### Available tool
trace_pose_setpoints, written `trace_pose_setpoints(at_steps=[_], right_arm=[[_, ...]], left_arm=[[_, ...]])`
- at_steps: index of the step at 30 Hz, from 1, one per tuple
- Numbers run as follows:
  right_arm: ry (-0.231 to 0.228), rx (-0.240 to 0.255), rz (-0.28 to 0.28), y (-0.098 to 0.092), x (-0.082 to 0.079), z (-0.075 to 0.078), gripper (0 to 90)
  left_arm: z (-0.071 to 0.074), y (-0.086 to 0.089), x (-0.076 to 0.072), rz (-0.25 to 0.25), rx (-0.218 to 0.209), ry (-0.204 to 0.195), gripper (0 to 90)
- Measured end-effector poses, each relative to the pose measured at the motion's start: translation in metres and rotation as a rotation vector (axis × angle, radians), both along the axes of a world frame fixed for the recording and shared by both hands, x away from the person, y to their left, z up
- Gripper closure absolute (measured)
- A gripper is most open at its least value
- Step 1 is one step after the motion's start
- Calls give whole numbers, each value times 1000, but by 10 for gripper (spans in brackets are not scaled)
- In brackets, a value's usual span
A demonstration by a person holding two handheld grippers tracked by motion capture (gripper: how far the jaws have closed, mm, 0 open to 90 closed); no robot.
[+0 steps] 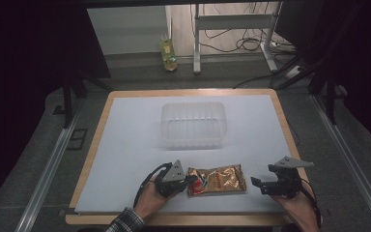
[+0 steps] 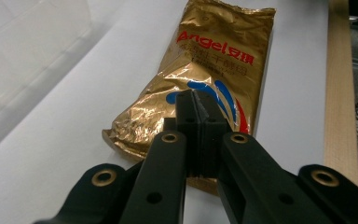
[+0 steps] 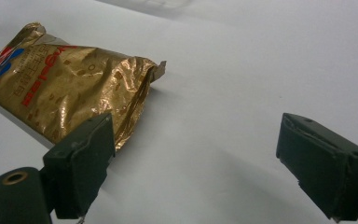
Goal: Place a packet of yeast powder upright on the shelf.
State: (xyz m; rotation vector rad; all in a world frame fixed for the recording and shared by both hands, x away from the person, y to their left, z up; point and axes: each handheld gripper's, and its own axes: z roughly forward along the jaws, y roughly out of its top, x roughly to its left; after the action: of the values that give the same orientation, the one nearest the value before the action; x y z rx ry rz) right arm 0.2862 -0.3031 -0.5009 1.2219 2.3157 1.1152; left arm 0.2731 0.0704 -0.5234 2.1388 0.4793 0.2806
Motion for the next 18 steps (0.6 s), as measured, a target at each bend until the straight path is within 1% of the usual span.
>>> trace_pose_setpoints(at_steps=[5,7,13,15,18], right_arm=[[21,1,-3,1,1,-2,83],[28,-5,-2,2,2,-3,77],[41,-9,8,5,1,-4,81],[48,-13,12,6,2,-4,84],[49,-5,14,6,2,-4,97]], left_arm=[[-5,-5,4,5,16,0,893],[-7,-6,5,7,17,8,893],[-9,-5,6,8,22,12,894],[-10,-5,6,13,17,19,894],[-10,-5,6,14,21,19,894]])
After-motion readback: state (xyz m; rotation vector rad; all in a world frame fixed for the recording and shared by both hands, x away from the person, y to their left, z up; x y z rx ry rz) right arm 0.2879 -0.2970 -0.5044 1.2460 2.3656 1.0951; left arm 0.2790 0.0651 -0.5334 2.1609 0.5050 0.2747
